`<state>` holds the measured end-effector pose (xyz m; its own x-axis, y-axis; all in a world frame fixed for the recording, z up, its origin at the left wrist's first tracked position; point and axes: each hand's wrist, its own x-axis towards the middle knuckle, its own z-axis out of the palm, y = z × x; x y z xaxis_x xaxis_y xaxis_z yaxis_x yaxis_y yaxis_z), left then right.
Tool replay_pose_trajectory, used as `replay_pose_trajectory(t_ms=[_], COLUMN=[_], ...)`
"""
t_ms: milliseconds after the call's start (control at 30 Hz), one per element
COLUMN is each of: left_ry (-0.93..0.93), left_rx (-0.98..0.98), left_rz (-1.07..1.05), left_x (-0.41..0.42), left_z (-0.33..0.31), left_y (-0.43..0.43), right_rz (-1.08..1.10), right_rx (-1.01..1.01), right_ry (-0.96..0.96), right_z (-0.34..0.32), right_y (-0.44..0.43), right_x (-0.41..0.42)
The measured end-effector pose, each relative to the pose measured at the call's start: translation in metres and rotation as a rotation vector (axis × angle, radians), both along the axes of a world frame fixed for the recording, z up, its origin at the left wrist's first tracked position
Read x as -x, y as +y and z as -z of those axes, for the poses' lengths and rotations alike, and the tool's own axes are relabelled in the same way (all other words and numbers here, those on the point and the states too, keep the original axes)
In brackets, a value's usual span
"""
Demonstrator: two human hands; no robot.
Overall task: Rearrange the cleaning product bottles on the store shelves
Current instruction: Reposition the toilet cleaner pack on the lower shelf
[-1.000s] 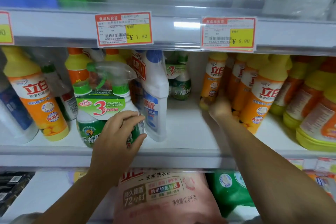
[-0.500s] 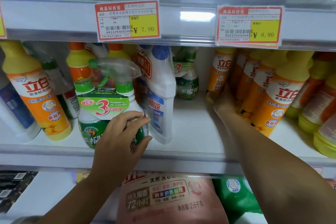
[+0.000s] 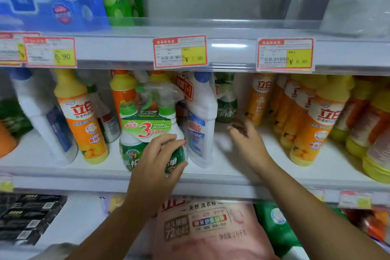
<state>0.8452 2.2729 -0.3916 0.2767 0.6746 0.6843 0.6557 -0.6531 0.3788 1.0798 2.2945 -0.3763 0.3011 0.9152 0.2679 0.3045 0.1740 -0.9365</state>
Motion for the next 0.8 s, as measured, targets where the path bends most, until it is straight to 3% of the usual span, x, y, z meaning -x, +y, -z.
replay_pose_trajectory(t_ms=[133, 267, 400, 800], left_ry=[-0.143, -0.262, -0.418, -0.283], left_rx=[-0.007, 0.063, 0.366, 0.324], left_rz=[-0.19, -0.365, -0.255, -0.218], left_x=[0.017, 0.035, 0.047, 0.027], left_z=[-0.009, -0.012, -0.004, 0.007], left_y=[-0.004, -0.001, 0.009, 0.014], right_rz=[-0.224, -0.12, 0.0, 0.076], right_rx=[-0.017, 0.021, 0.022, 0.019], right_ry=[-0.048, -0.237, -0.254, -0.119], right_z=[-0.006, 0.004, 0.01, 0.003], right_y=[-0.018, -0.014, -0.004, 0.029], right_x=[0.039, 0.052, 0.04, 0.01])
